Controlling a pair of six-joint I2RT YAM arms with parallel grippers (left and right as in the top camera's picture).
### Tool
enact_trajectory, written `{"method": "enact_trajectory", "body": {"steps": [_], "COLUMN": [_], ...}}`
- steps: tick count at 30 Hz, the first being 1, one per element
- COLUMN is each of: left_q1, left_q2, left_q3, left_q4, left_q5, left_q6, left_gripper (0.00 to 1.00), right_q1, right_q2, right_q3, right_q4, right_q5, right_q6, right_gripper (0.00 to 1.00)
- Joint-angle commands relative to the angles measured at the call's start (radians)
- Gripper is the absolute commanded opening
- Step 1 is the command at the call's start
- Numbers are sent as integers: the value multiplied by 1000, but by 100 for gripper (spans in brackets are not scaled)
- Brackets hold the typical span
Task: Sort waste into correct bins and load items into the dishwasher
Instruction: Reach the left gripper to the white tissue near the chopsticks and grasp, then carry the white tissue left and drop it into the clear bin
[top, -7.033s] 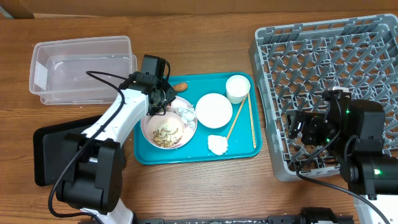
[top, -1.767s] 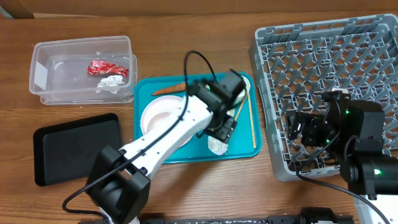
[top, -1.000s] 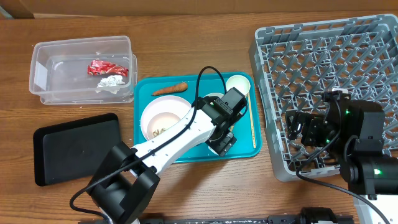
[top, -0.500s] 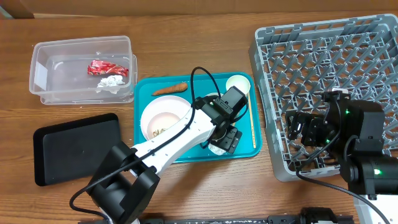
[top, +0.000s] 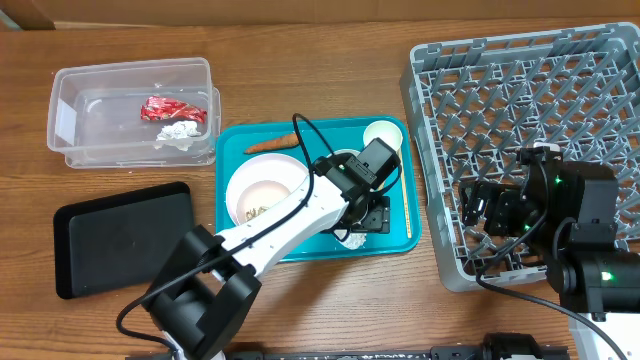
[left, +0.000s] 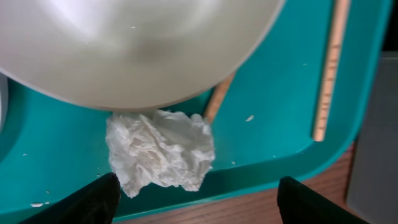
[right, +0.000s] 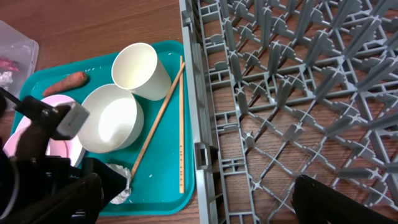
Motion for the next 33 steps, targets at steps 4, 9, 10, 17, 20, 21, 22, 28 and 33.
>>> {"method": "enact_trajectory", "body": {"steps": [4,9,10,17,20,21,22,28,33], "left_q1": [-19,-19,-19,-19,-19,-19,-16,29,117], "left_q2": [79,131,131,102,57,41,15,-146,-254], "left_q3": [-28,-27,-27,1,13,15,19,31,34], "left_q4": [5,11,12,-31,-62,-72,-85,-92,-103], "left_q5": [-76,-49,-49,-79,-134,-151,-177,-252,-262], "left_q6": [-185,-185,-185,-185,-185,-185,-185,-88,29], "left_gripper": [81,47,39,11,9,9,9,10,10], "right_q1": [-2,-2,-2,-2,-2,-2,-2,-2,-2], "right_q2": [-3,-3,-3,-3,-3,-3,-3,-3,-3], "right_q3": [29,29,29,29,29,29,29,29,29], "right_q4": [5,6,6,6,6,6,6,6,6], "right_q5": [-5,-5,-5,-5,-5,-5,-5,-5,-5], "right_q6": [4,4,4,4,4,4,4,4,4], "right_gripper": [100,100,100,100,100,100,100,100,100]}}
